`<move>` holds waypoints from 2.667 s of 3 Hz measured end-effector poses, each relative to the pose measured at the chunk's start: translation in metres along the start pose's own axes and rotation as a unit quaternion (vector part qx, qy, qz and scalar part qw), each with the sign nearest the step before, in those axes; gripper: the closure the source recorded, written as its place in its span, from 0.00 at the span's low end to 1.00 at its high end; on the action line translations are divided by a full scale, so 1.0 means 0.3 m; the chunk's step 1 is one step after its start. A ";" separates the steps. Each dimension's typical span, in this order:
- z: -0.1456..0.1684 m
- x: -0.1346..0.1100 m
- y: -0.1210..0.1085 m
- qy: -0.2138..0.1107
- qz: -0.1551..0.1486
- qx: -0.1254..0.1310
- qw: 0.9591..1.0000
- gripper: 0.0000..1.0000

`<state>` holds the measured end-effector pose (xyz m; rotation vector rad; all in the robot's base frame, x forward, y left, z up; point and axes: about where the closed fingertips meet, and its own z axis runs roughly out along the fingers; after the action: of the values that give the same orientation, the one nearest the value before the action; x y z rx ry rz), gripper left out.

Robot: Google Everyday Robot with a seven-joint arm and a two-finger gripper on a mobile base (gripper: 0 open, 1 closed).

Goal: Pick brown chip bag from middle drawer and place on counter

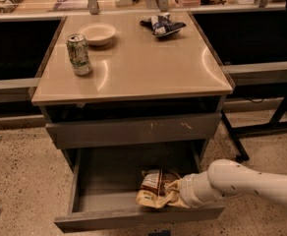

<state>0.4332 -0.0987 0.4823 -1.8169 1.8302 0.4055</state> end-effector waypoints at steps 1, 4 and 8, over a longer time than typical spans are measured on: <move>-0.022 -0.069 -0.014 -0.008 -0.018 -0.003 1.000 1.00; -0.045 -0.345 -0.254 -0.056 -0.054 0.020 0.997 1.00; -0.354 -0.722 -0.353 -0.045 -0.115 0.078 0.989 1.00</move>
Offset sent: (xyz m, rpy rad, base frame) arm 0.0277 0.0639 0.0732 0.0623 -0.0694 0.0957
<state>0.5128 0.0165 0.7054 -1.8433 1.5271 0.2473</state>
